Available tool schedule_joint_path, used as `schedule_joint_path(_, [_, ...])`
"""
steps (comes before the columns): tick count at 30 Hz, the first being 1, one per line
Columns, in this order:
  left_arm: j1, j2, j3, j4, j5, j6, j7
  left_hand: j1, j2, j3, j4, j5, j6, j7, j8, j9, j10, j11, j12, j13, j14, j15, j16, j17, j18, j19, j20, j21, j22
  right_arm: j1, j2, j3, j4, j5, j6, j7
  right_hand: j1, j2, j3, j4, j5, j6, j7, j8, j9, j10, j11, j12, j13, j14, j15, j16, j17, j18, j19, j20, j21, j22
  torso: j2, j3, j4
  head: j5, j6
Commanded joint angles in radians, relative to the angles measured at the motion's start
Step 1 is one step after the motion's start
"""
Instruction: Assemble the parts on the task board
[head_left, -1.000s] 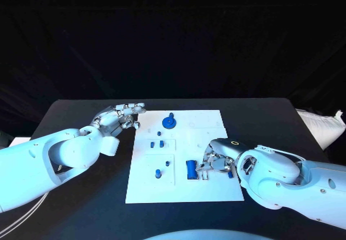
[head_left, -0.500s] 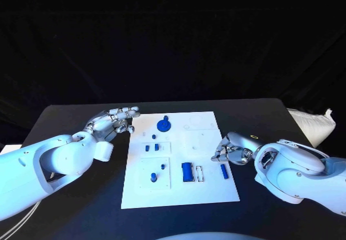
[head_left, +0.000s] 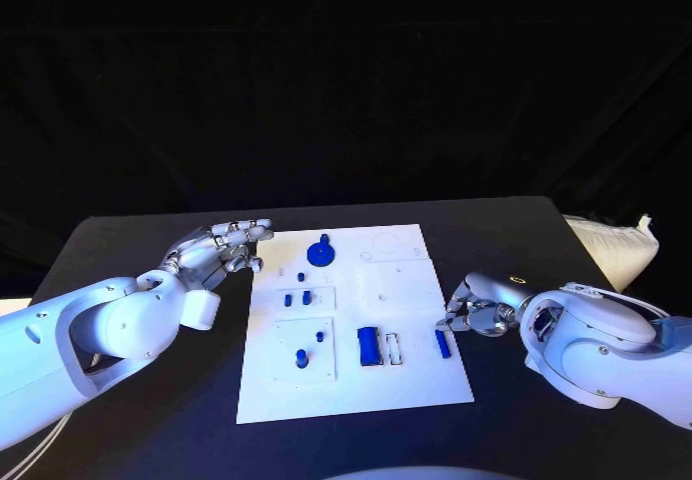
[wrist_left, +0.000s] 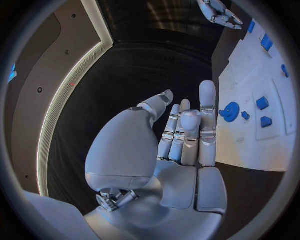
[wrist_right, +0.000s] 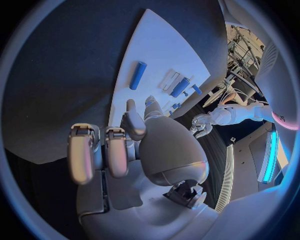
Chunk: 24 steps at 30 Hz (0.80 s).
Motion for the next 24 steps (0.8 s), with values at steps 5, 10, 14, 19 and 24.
schedule_joint_path(5, [-0.002, 0.0, 0.0, 0.004, -0.008, 0.018, 0.005, 0.003, 0.011, -0.002, -0.004, 0.006, -0.007, 0.0, 0.005, 0.001, -0.008, 0.002, 0.007, 0.001, -0.008, 0.002, 0.004, -0.001, 0.012, -0.009, 0.001, 0.005, -0.001, -0.011, 0.006, -0.002, -0.007, -0.071, 0.052, -0.025, 0.006, -0.034, 0.008, 0.023, 0.032, -0.005, 0.004, -0.009, 0.0, 0.03, 0.001, 0.16, 0.106, 0.096, 0.009, 0.011, 0.216, -0.009, 0.057, 0.007, 0.012, 0.163, 0.001, -0.001, 0.0, -0.002, -0.002])
schedule_joint_path(10, [-0.002, 0.0, 0.0, 0.004, -0.008, 0.018, 0.005, 0.003, 0.011, -0.002, -0.004, 0.006, -0.007, 0.0, 0.005, 0.001, -0.008, 0.002, 0.007, 0.001, -0.008, 0.002, 0.004, -0.001, 0.012, -0.009, 0.001, 0.005, -0.001, -0.02, 0.017, -0.002, -0.014, -0.075, 0.076, -0.028, 0.005, -0.04, 0.017, 0.035, 0.04, -0.001, 0.002, -0.007, 0.004, 0.047, 0.001, 0.247, 0.154, 0.098, 0.009, 0.016, 0.225, -0.011, 0.061, 0.008, 0.019, 0.17, 0.001, -0.0016, 0.0005, -0.002, -0.004])
schedule_joint_path(14, [-0.002, -0.001, 0.0, 0.004, -0.008, 0.018, 0.005, 0.003, 0.011, -0.002, -0.004, 0.006, -0.007, 0.0, 0.005, 0.001, -0.008, 0.002, 0.007, 0.001, -0.008, 0.002, 0.004, -0.001, 0.012, -0.009, 0.001, 0.005, -0.001, -0.029, 0.028, -0.002, -0.021, -0.077, 0.095, -0.032, 0.001, -0.051, 0.028, 0.056, 0.038, 0.007, 0.0, -0.003, 0.012, 0.082, -0.001, 0.409, 0.237, 0.103, 0.008, 0.032, 0.252, -0.016, 0.07, 0.007, 0.036, 0.189, 0.002, -0.0002, -0.0001, 0.0, -0.006])
schedule_joint_path(19, [-0.003, -0.002, 0.0, 0.003, -0.008, 0.018, 0.004, 0.003, 0.011, -0.002, -0.004, 0.006, -0.007, 0.0, 0.005, 0.001, -0.008, 0.002, 0.007, 0.001, -0.008, 0.002, 0.004, -0.001, 0.012, -0.009, 0.001, 0.005, -0.001, -0.035, 0.038, -0.002, -0.03, -0.082, 0.109, -0.035, -0.004, -0.06, 0.034, 0.068, 0.035, 0.008, 0.0, -0.002, 0.017, 0.092, 0.0, 0.455, 0.259, 0.105, 0.009, 0.038, 0.263, -0.018, 0.073, 0.007, 0.043, 0.196, 0.001, -0.0012, 0.0003, 0.0, -0.007])
schedule_joint_path(24, [-0.003, -0.002, 0.0, 0.003, -0.008, 0.019, 0.003, 0.002, 0.011, -0.002, -0.004, 0.006, -0.007, 0.0, 0.007, 0.002, -0.008, 0.001, 0.009, 0.001, -0.008, 0.002, 0.005, 0.0, 0.012, -0.009, 0.001, 0.005, -0.001, -0.038, 0.049, -0.002, -0.038, -0.089, 0.121, -0.036, 0.001, -0.065, 0.038, 0.069, 0.027, 0.005, 0.001, -0.003, 0.019, 0.091, 0.001, 0.456, 0.261, 0.105, 0.01, 0.038, 0.263, -0.018, 0.073, 0.008, 0.043, 0.197, 0.001, -0.0012, 0.001, 0.001, -0.009])
